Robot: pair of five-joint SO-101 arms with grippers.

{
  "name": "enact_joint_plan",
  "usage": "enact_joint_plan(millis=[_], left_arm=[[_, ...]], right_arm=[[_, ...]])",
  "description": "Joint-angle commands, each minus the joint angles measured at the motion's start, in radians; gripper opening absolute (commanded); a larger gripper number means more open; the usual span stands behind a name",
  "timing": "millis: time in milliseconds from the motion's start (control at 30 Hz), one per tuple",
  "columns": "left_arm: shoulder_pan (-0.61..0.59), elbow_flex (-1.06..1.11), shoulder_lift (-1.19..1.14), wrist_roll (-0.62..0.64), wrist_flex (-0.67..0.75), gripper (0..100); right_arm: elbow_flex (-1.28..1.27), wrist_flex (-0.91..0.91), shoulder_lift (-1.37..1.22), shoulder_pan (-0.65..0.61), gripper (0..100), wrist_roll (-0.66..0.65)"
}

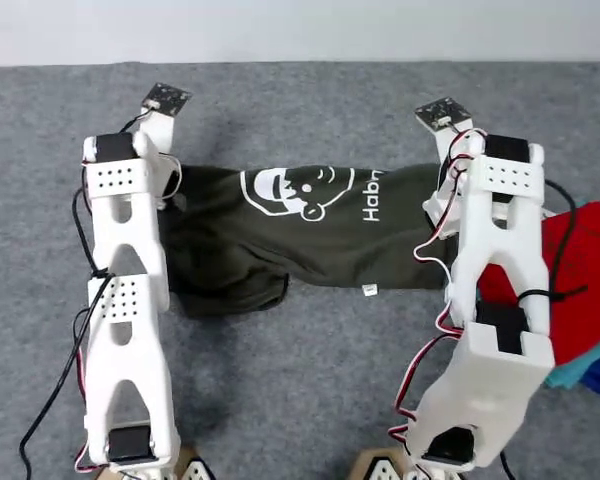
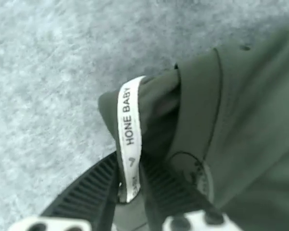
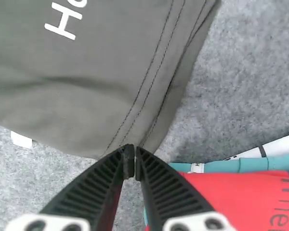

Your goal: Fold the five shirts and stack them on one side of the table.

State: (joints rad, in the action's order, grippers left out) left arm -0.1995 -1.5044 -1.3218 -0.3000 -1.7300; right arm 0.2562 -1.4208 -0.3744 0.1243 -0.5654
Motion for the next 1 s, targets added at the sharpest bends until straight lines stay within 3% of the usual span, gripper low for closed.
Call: enact_joint_plan(millis=[0,200,367,500,667,833,967], left_arm=[[-0.011,-0.051,0.029,-0.011,-0.025,2],[0.005,-0.051,0.133,0.058,-0.025,18],[0.046,-0.048,0.224,0.064,-0.025,18],[0.068,-0.048,0.307,0.120,-0.025,18],[0.028,-0.048,0.390,0.250,-0.026,14],[-0.058,0.031,0.456,0.265,-0.028,1],[-0.123,0.147,0.532,0.265,-0.028,1]], right_arm=[[0.044,-0.005,0.074,0.004,1.3,0.011],[0.046,-0.005,0.076,0.004,1.6,0.012],[0.046,-0.005,0.077,-0.022,1.6,0.012],[0.048,-0.001,0.088,-0.064,4.7,0.064],[0.052,0.016,0.094,-0.116,22.4,0.262],[0.057,0.128,0.039,-0.156,23.1,0.311],[0.057,0.237,-0.044,-0.159,23.0,0.311]])
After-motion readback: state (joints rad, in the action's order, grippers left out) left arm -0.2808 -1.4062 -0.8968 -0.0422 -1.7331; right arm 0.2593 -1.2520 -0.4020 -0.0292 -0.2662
